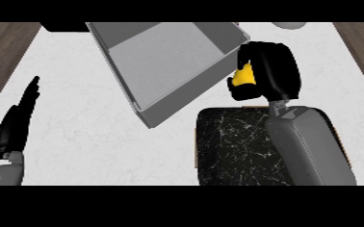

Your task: Pick the lemon from the tray and place it in the cardboard box

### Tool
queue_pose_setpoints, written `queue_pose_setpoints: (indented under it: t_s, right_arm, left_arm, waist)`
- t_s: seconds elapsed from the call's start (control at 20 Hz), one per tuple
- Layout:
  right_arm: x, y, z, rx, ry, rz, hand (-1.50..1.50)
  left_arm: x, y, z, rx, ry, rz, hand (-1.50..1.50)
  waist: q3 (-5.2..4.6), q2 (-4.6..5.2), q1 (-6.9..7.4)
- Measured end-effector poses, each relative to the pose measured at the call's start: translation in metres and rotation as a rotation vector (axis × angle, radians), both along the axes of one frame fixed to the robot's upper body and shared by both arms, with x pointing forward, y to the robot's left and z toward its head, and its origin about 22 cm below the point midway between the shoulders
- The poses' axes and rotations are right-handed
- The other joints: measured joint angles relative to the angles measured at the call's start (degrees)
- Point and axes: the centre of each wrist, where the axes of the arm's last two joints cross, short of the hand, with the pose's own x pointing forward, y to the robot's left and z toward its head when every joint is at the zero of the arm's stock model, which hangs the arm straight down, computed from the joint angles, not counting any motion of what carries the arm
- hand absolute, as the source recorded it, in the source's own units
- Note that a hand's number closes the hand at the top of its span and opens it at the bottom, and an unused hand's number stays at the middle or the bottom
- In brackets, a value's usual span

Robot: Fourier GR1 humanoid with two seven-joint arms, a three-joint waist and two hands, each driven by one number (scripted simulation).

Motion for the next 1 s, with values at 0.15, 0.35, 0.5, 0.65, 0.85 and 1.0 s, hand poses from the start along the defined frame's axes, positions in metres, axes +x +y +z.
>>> queue_pose_setpoints:
  t_s: [0.15, 0.35, 0.5, 0.65, 0.85, 1.0]
  right_arm:
    - [0.007, 0.026, 0.011, 0.045, -0.003, 0.057, 1.5]
    - [0.02, 0.056, 0.031, 0.139, 0.002, 0.105, 1.5]
    - [0.035, 0.074, 0.052, 0.213, 0.005, 0.117, 1.5]
    - [0.054, 0.09, 0.061, 0.267, 0.01, 0.103, 1.5]
    - [0.077, 0.105, 0.064, 0.34, 0.042, 0.082, 1.5]
    - [0.091, 0.114, 0.069, 0.375, 0.068, 0.071, 1.5]
  left_arm:
    - [0.002, 0.001, -0.002, 0.001, -0.003, 0.0, 0.0]
    - [0.006, 0.001, 0.001, 0.001, -0.006, -0.005, 0.0]
    - [0.01, -0.004, 0.0, -0.001, -0.009, -0.013, 0.0]
    - [0.01, -0.007, 0.002, 0.004, -0.014, -0.026, 0.0]
    - [0.013, -0.009, 0.001, 0.002, -0.017, -0.041, 0.0]
    - [0.017, -0.018, 0.002, -0.003, -0.02, -0.057, 0.0]
  waist:
    - [-0.01, 0.09, 0.21]
    - [0.0, 0.17, 0.55]
    - [-0.01, 0.29, 1.0]
    - [-0.01, 0.44, 1.66]
    - [-0.03, 0.71, 2.44]
    - [-0.04, 0.99, 3.24]
